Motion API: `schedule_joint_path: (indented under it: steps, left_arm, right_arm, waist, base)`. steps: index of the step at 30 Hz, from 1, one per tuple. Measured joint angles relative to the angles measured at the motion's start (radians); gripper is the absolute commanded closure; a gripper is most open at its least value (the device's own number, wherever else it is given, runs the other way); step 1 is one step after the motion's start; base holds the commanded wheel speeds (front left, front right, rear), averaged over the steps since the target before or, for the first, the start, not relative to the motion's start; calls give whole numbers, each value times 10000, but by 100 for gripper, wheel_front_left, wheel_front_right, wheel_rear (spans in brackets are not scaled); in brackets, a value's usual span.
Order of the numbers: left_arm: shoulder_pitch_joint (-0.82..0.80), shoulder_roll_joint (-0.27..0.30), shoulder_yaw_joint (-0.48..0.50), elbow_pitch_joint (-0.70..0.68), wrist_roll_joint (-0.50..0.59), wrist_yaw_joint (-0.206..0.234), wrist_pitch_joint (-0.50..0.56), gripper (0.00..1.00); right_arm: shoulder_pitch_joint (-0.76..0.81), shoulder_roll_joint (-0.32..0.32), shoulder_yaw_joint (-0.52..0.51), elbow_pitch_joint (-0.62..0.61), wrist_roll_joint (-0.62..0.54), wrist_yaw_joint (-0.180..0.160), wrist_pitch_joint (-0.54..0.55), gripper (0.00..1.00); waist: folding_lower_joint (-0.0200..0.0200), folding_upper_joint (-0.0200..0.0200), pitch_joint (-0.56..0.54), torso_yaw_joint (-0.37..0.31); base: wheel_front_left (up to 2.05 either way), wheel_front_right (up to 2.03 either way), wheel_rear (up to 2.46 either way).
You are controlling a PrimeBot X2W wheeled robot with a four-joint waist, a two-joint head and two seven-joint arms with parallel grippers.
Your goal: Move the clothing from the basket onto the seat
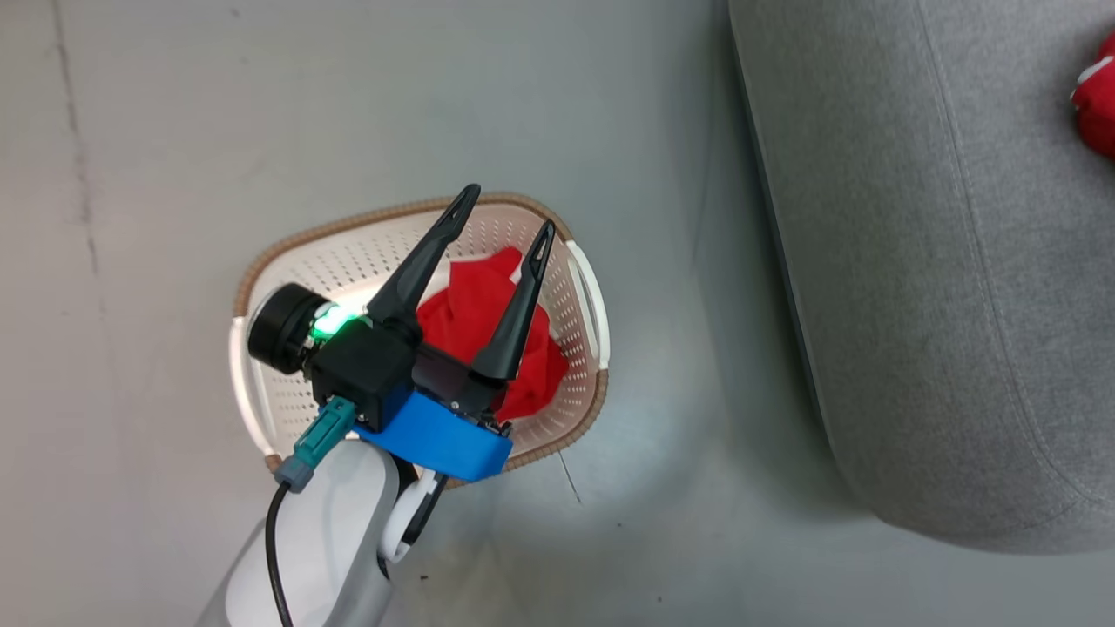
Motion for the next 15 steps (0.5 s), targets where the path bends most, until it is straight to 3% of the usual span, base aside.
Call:
schedule_joint_path:
  steps: [6, 15]
  left_arm:
    - [751, -495, 640, 305, -79, -36, -2, 0]
    - [1988, -918, 1827, 700, -184, -46, -2, 0]
  right_arm:
    - [1069, 25, 560, -573, -201, 0, 31, 0]
    - [3062, 694, 1708, -2351, 255, 0, 575, 0]
  waist:
    - [-1, 0, -1081, 374]
    - [-2, 0, -2738, 893]
  base:
    - [0, 0, 0]
    - [0, 0, 0]
